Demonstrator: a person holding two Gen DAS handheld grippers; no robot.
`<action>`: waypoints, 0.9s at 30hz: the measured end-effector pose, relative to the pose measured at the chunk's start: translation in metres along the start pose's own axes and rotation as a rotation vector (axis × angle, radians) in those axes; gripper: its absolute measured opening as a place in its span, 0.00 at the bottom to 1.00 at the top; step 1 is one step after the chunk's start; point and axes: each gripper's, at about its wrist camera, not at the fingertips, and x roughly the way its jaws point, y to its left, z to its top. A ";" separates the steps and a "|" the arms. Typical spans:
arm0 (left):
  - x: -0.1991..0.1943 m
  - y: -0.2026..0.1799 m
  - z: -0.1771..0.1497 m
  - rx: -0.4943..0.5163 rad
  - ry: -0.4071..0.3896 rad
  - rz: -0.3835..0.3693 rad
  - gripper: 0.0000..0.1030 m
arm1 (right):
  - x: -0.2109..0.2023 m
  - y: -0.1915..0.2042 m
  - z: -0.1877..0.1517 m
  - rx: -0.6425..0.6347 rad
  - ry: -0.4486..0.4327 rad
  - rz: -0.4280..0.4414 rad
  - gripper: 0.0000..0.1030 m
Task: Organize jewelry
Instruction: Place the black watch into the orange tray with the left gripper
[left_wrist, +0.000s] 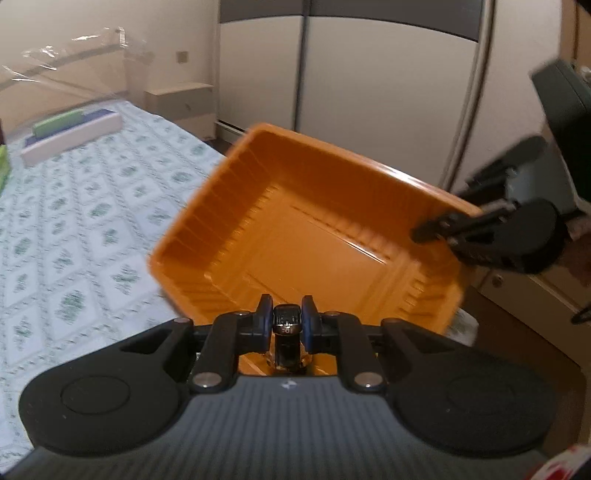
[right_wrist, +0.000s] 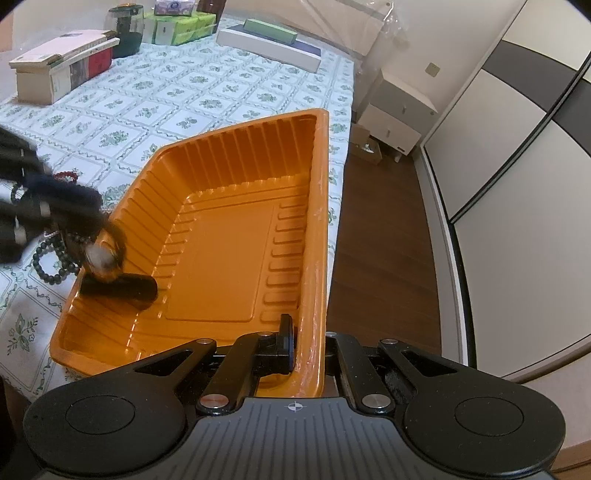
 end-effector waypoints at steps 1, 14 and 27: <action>0.002 -0.003 -0.002 -0.002 0.012 -0.018 0.14 | 0.000 0.000 0.000 0.000 -0.001 0.000 0.03; 0.017 -0.013 -0.004 -0.056 0.012 -0.134 0.14 | -0.001 -0.002 -0.002 0.005 -0.008 0.006 0.03; 0.000 0.026 -0.014 -0.120 0.011 0.012 0.36 | -0.002 -0.002 -0.003 0.008 -0.008 0.006 0.03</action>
